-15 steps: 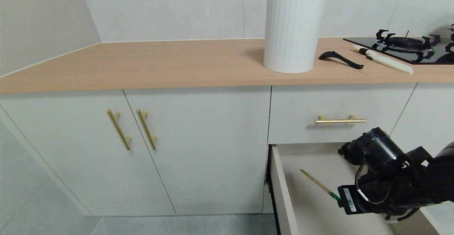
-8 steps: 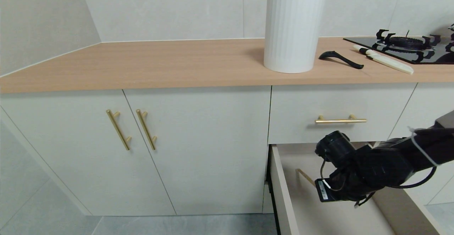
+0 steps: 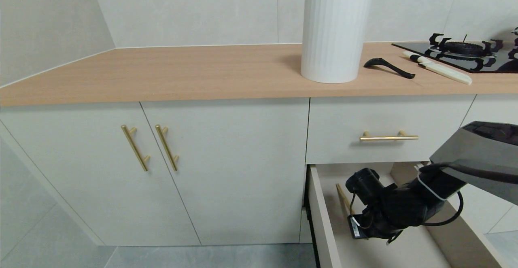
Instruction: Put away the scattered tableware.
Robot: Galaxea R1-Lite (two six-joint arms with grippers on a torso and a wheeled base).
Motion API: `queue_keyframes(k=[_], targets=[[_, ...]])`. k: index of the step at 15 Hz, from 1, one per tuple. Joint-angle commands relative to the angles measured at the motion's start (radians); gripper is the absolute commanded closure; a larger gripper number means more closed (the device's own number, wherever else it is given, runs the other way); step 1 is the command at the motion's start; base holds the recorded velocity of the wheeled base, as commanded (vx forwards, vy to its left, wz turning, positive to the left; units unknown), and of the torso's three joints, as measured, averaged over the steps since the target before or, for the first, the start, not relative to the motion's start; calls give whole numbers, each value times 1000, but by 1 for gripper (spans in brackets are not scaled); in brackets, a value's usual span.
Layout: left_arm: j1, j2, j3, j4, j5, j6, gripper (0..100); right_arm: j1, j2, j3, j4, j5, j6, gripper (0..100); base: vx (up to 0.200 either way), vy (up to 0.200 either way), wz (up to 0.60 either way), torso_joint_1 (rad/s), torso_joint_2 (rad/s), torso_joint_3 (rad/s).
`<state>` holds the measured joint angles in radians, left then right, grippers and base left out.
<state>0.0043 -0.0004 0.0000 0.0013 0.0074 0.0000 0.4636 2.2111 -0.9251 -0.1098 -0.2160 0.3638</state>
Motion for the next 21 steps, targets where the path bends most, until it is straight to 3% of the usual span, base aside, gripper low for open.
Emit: queue_keyframes(k=[1,4,10,11,15,21], targets=[[0,0,0,0,0,0,0,1,53,11,-41,-2,0,100,0,0,0,0,0,0],[0,0,0,0,0,0,0,0,90,14,-105,-23,-2,100,0,0,0,0,0,0],[0,0,0,-1,0,0,0,-14,105,3,-107,-23,-5,100,0,0,0,0,0,0],[0,0,0,-1,0,0,0,-14,105,3,-107,-23,-5,0,0,0,0,0,0,0],[0,0,0,-1,0,0,0,-13,90,11,-126,-23,-5,0,0,0,0,0,0,0],[0,0,0,-1,0,0,0,-30,-456,158,-113,-8,-114,0,0,0,0,0,0,0]])
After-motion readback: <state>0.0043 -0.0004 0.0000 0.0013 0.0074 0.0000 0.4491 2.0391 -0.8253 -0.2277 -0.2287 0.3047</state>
